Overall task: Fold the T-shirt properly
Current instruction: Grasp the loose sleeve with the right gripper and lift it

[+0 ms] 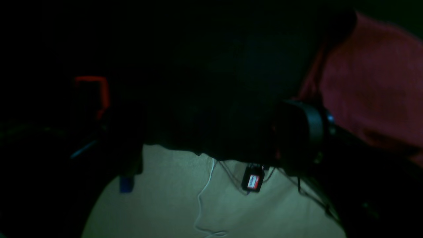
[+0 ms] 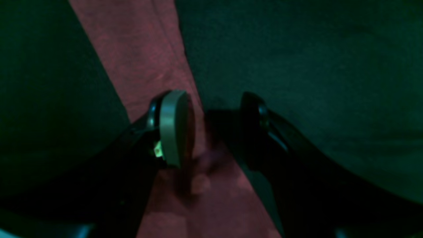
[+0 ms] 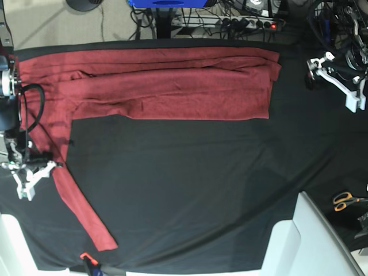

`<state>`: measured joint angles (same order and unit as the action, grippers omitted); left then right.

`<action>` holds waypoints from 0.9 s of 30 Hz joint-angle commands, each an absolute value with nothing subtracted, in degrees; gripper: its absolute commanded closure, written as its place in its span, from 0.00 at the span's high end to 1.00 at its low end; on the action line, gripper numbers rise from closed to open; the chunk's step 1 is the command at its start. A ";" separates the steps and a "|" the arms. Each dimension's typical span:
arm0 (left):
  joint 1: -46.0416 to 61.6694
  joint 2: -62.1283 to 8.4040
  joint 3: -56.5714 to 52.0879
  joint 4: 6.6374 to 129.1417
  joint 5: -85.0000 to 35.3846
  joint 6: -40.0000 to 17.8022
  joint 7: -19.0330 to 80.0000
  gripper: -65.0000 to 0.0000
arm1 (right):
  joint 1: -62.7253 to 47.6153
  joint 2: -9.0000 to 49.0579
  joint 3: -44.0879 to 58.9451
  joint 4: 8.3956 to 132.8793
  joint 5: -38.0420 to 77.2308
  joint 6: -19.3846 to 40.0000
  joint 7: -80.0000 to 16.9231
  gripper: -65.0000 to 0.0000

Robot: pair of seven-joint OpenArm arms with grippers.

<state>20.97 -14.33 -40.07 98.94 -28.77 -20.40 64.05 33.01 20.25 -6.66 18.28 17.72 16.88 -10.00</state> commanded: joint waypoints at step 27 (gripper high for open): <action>20.62 -13.93 -40.31 99.38 -29.32 -23.60 63.43 0.90 | 21.85 20.09 -1.36 49.19 18.51 17.01 -23.60 0.00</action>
